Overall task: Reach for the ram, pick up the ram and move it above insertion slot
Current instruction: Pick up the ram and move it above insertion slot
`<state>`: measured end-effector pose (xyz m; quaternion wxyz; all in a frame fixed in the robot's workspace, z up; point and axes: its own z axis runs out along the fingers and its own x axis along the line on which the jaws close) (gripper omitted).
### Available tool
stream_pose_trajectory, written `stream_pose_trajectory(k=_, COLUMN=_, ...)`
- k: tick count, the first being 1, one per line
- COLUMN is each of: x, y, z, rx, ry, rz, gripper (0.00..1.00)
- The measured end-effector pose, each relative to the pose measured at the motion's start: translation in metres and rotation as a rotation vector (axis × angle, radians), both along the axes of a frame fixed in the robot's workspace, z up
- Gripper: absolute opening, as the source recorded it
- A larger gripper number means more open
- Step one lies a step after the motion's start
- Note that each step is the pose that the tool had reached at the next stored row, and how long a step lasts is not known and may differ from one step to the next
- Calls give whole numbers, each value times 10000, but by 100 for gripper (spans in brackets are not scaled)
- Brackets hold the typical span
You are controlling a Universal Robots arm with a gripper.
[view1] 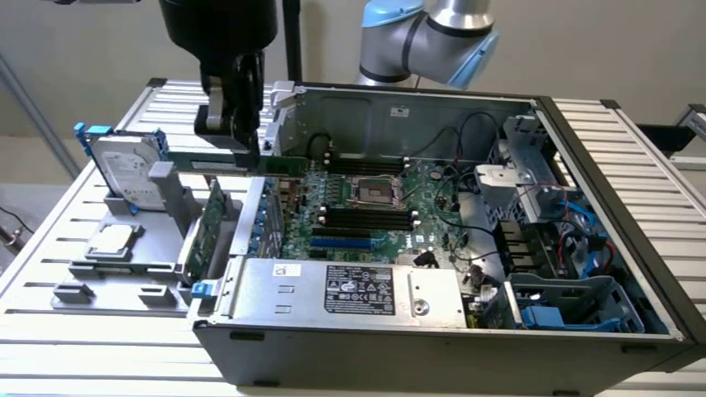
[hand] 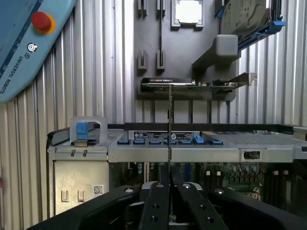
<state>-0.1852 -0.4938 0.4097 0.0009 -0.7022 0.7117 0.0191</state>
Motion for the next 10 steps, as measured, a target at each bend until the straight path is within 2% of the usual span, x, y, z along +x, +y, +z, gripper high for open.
stream_pose_trajectory(k=3, x=85, y=47, z=-1, rx=2, ry=-1, rz=0, gripper=13)
stream_pose_trajectory(k=10, x=209, y=240, z=-1, rx=2, ry=-1, rz=1, gripper=13)
